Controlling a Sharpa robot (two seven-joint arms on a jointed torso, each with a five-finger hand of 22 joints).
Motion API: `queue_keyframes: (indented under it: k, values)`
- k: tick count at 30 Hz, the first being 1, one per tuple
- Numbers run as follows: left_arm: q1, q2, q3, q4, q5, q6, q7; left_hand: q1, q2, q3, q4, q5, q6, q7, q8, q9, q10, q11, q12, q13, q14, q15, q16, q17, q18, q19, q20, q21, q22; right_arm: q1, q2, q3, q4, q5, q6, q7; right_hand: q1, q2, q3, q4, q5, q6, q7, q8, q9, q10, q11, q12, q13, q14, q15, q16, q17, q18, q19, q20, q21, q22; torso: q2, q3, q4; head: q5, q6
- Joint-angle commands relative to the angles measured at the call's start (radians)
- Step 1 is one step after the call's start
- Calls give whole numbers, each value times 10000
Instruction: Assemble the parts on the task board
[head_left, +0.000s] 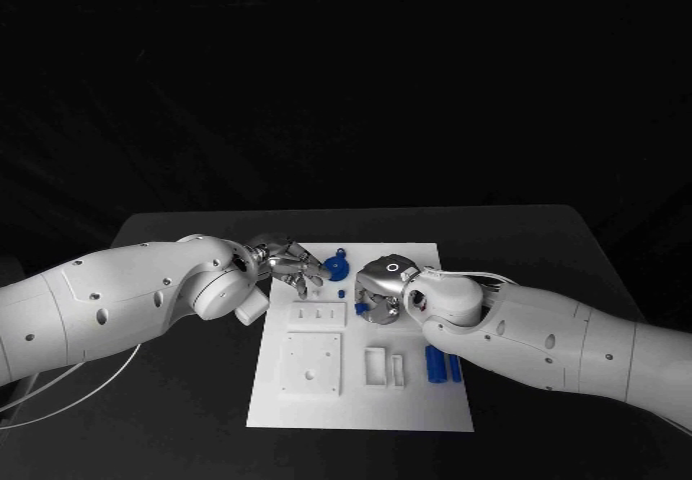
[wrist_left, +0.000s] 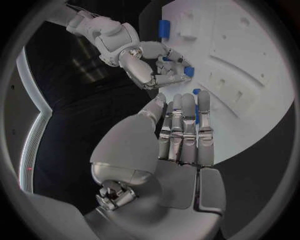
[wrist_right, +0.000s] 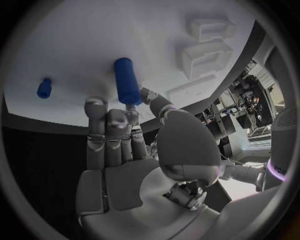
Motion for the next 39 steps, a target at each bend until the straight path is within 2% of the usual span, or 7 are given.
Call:
queue_keyframes:
  k: [1,6,14,18,26,30,39]
  values:
    - [9,-26,3,36,160,168,114,-337,-105,-108,332,-316,51,-45,-61,-160,214,-9,-31,23,81,-17,-18,-12,82,98,-10,-70,-101,-5,-150,72,259,282,-688,-367,-59,-51,128,-2,114,72,-18,19,9,66,-23,-25,12,95,-14,47,6,-93,8,-49,56,729,-11,8,-24,24,26]
    - [9,-66,0,42,186,350,119,-945,-497,-418,935,-443,88,-42,-76,-374,414,-26,41,51,173,-42,-5,-7,46,232,-45,-153,-274,-4,-433,278,684,513,-920,-422,-64,-102,242,-5,119,67,-13,19,9,66,-26,-70,1,95,-25,22,11,-95,5,-61,90,734,-16,6,-38,23,70]
    - [6,-28,-20,18,211,854,11,-905,-572,-387,1103,-442,-39,-35,-125,-651,951,-188,303,118,629,-227,347,185,38,619,-225,93,-208,-4,-865,693,1407,911,-1103,-454,-68,-154,203,50,212,50,-14,20,9,54,-30,-115,-14,80,-49,-29,-3,-99,-5,-85,66,726,-27,18,-45,17,135]
    - [6,22,-131,4,130,1066,-24,-1130,-718,-411,1293,-450,152,-110,-84,-659,1135,-271,501,213,791,-323,530,317,-1,726,-340,342,-12,-4,-1052,870,1741,1161,-1157,-436,-32,-167,163,89,232,38,-10,18,8,50,-29,-134,-16,85,-51,-46,2,-104,-4,-91,68,728,-19,13,-43,25,168]
    - [4,170,-208,-106,-166,1263,-76,-1110,-750,-199,1270,-426,12,-51,-112,-685,1001,-242,650,297,768,-301,507,403,12,574,-327,542,184,-5,-1275,1127,2222,1442,-1264,-406,-4,-168,143,114,202,36,-10,19,9,48,-28,-147,-20,89,-53,-51,9,-101,-5,-92,60,726,-13,35,-67,10,195]
    - [4,244,-218,-145,-222,1361,-80,-1150,-725,-229,1267,-426,-10,-47,-100,-684,976,-234,650,292,761,-292,483,403,24,554,-313,548,179,-5,-1322,1223,2381,1540,-1297,-387,-4,-168,143,114,202,36,-10,19,9,48,-28,-147,-20,89,-53,-51,9,-101,-5,-92,60,726,-8,22,-58,-14,203]
    - [3,346,-223,-196,138,1287,145,-1482,-676,-291,1525,-439,-96,-25,-105,-679,889,-189,634,281,733,-259,432,400,36,518,-285,551,163,-9,-1300,1275,2468,1669,-1162,-327,44,-189,119,146,227,25,-5,17,8,46,-27,-162,-17,87,-52,-81,6,-96,0,-90,65,729,-2,5,-43,-44,203]
